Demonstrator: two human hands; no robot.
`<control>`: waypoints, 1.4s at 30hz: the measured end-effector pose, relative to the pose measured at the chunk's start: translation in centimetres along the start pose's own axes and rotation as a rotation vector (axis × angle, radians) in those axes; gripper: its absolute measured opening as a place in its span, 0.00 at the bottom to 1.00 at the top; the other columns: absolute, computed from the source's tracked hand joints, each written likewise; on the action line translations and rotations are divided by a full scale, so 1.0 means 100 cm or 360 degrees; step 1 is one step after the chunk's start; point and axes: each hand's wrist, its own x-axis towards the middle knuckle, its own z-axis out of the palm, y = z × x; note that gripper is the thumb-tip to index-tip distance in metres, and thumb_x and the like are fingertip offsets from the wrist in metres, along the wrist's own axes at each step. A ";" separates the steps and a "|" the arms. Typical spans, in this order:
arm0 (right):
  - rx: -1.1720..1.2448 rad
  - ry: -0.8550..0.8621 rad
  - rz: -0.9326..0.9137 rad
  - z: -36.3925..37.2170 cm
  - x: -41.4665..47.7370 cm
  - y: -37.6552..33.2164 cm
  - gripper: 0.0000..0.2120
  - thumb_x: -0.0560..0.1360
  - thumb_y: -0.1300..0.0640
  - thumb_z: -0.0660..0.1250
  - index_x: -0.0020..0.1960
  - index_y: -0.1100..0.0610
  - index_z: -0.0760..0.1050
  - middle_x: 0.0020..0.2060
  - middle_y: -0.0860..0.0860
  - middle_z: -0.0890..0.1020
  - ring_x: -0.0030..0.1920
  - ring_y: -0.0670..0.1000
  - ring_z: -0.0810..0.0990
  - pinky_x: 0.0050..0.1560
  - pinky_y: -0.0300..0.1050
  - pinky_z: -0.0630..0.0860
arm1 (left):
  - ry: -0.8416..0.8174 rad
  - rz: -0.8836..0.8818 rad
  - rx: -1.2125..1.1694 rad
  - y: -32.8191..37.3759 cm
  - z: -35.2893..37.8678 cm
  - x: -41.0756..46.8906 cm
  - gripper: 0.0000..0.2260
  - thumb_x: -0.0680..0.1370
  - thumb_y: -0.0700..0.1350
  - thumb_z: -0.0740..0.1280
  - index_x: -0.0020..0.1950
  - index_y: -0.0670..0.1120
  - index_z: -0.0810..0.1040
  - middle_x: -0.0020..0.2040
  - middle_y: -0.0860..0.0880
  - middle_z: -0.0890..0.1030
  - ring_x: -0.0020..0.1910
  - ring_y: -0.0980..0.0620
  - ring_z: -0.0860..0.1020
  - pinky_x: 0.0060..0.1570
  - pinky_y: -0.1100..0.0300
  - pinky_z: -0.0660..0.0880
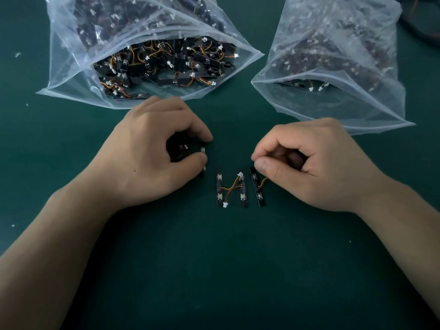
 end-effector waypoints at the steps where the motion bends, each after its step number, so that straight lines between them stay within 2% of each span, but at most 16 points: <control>1: -0.0007 -0.0003 0.0001 0.000 0.000 0.000 0.02 0.78 0.55 0.72 0.46 0.51 0.82 0.32 0.43 0.79 0.33 0.45 0.76 0.36 0.30 0.66 | -0.0037 0.0027 -0.0034 0.000 -0.001 0.000 0.09 0.71 0.51 0.74 0.50 0.53 0.85 0.49 0.56 0.80 0.51 0.48 0.78 0.58 0.50 0.73; 4: -0.0018 -0.0008 -0.0004 0.000 0.000 0.000 0.02 0.78 0.56 0.72 0.46 0.51 0.82 0.32 0.42 0.78 0.33 0.44 0.76 0.36 0.29 0.66 | -0.0141 0.0102 -0.0143 -0.002 -0.005 -0.002 0.07 0.69 0.53 0.76 0.46 0.56 0.86 0.48 0.58 0.81 0.49 0.51 0.79 0.56 0.49 0.72; 12: -0.0013 -0.0024 0.0000 0.000 0.000 -0.001 0.02 0.78 0.56 0.72 0.46 0.51 0.82 0.31 0.42 0.78 0.33 0.44 0.76 0.36 0.29 0.65 | -0.0198 0.0148 -0.0226 -0.004 -0.007 -0.003 0.09 0.67 0.60 0.75 0.45 0.61 0.87 0.47 0.57 0.81 0.49 0.50 0.79 0.57 0.46 0.71; 16: -0.0022 -0.0027 0.0001 0.000 0.000 -0.001 0.02 0.78 0.55 0.72 0.46 0.51 0.83 0.32 0.41 0.78 0.33 0.43 0.76 0.36 0.29 0.66 | -0.0126 0.0185 -0.0494 -0.007 -0.010 -0.002 0.13 0.71 0.54 0.75 0.54 0.53 0.87 0.48 0.50 0.81 0.44 0.47 0.79 0.47 0.54 0.73; 19: -0.0014 -0.0021 0.0007 -0.001 0.000 -0.001 0.02 0.78 0.54 0.72 0.46 0.50 0.83 0.32 0.42 0.79 0.33 0.45 0.76 0.35 0.30 0.66 | 0.0150 0.0118 -0.0468 -0.011 -0.009 -0.001 0.07 0.75 0.42 0.71 0.52 0.48 0.86 0.44 0.43 0.80 0.40 0.44 0.76 0.43 0.55 0.71; 21: -0.0018 -0.0021 0.0004 0.000 0.000 -0.001 0.02 0.78 0.54 0.72 0.46 0.50 0.82 0.32 0.42 0.78 0.33 0.47 0.76 0.35 0.31 0.66 | 0.0239 0.0012 -0.0382 -0.013 -0.007 0.000 0.07 0.75 0.41 0.70 0.49 0.49 0.86 0.42 0.46 0.81 0.39 0.46 0.77 0.41 0.55 0.72; 25: -0.0017 -0.0022 -0.0001 0.000 0.000 -0.001 0.03 0.78 0.54 0.71 0.46 0.50 0.82 0.31 0.43 0.78 0.33 0.47 0.76 0.34 0.32 0.66 | 0.0068 -0.0001 -0.0141 -0.013 -0.003 0.001 0.06 0.73 0.46 0.71 0.47 0.53 0.87 0.38 0.55 0.80 0.41 0.51 0.78 0.45 0.55 0.74; 32: -0.0029 -0.0019 0.0006 0.000 0.000 -0.001 0.03 0.78 0.54 0.71 0.46 0.50 0.82 0.31 0.42 0.78 0.33 0.46 0.76 0.35 0.32 0.67 | -0.0062 -0.0009 -0.0348 -0.019 -0.011 -0.001 0.08 0.74 0.48 0.74 0.52 0.56 0.86 0.41 0.54 0.82 0.39 0.49 0.78 0.41 0.57 0.74; 36: -0.0023 -0.0018 -0.0006 0.000 0.000 -0.002 0.03 0.78 0.53 0.71 0.46 0.49 0.82 0.32 0.43 0.78 0.33 0.47 0.76 0.34 0.35 0.68 | 0.0130 -0.0086 -0.0314 -0.019 -0.007 0.000 0.09 0.77 0.47 0.70 0.57 0.54 0.84 0.40 0.54 0.80 0.35 0.50 0.75 0.39 0.66 0.71; 39: -0.0026 -0.0016 -0.0006 0.000 0.000 -0.002 0.03 0.79 0.52 0.70 0.46 0.49 0.82 0.32 0.43 0.78 0.32 0.47 0.75 0.34 0.35 0.67 | 0.0158 -0.0129 -0.0154 -0.014 -0.005 0.000 0.06 0.75 0.48 0.70 0.50 0.53 0.83 0.39 0.55 0.79 0.39 0.52 0.77 0.40 0.65 0.72; 42: -0.0028 -0.0020 -0.0005 0.000 0.000 -0.003 0.03 0.78 0.53 0.71 0.46 0.50 0.82 0.32 0.42 0.78 0.33 0.46 0.75 0.35 0.32 0.66 | 0.0226 -0.0163 -0.0060 -0.012 -0.006 -0.001 0.05 0.74 0.47 0.67 0.43 0.52 0.83 0.37 0.55 0.82 0.41 0.53 0.79 0.43 0.56 0.75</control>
